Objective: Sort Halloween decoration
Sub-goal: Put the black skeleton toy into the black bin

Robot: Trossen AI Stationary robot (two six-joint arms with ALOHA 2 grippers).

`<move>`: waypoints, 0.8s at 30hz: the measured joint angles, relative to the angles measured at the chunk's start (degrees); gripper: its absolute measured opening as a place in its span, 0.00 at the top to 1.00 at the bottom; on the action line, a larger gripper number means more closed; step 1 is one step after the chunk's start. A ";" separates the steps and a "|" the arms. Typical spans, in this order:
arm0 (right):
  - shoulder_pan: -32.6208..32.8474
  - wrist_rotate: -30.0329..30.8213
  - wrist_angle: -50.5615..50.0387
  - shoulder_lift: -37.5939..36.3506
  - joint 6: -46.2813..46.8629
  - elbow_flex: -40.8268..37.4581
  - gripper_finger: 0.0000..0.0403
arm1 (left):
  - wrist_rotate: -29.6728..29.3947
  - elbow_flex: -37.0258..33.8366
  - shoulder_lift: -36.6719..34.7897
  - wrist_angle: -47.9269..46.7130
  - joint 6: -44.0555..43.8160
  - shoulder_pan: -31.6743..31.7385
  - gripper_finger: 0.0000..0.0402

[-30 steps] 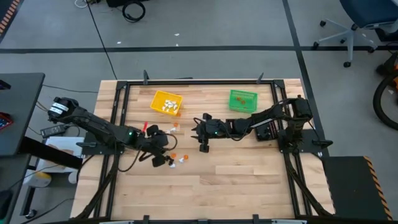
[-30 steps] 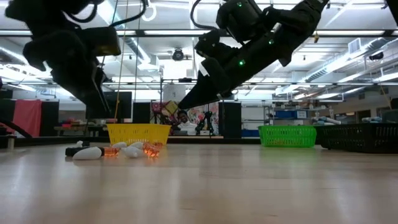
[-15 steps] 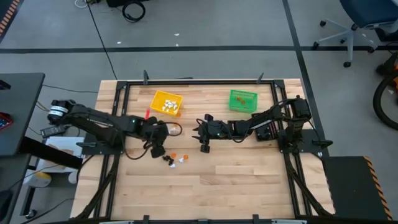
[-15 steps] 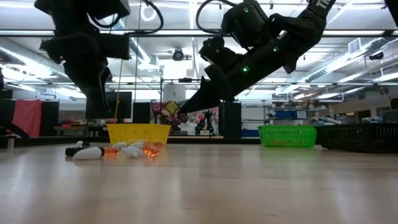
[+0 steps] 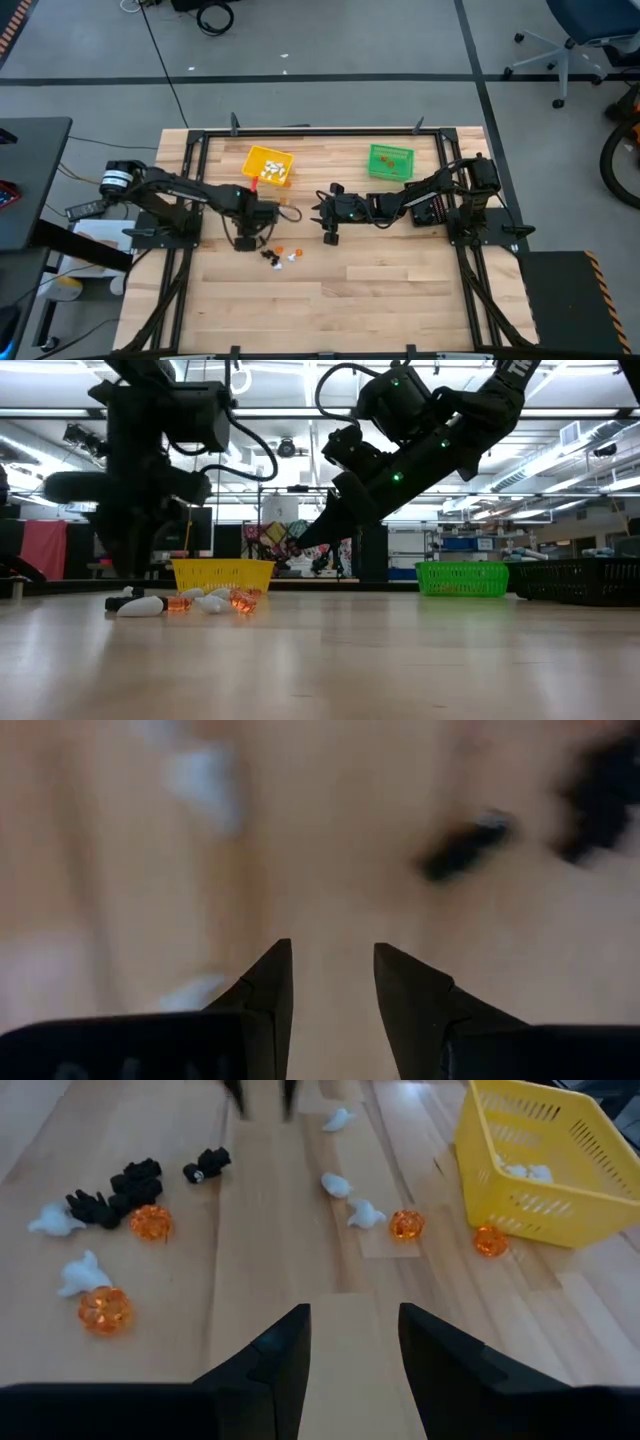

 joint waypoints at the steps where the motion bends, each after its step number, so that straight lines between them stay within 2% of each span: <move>1: 0.00 0.00 -0.05 0.00 0.00 0.00 0.61 | 0.75 0.00 0.43 0.28 2.08 -0.75 0.71; 5: 0.01 0.00 -0.54 0.00 -0.52 0.00 0.61 | 0.38 0.00 1.84 2.51 9.41 -4.03 0.71; 10: 0.02 0.00 -0.57 0.02 -0.61 0.00 0.61 | -3.03 0.00 3.67 6.38 15.70 -7.63 0.71; 16: 0.00 0.02 -0.88 0.02 -0.63 0.00 0.61 | -3.80 -0.02 7.19 9.85 18.79 -9.54 0.71; 24: 0.01 0.02 -0.91 0.02 -0.61 0.00 0.61 | -4.53 0.11 8.19 10.42 18.49 -10.95 0.72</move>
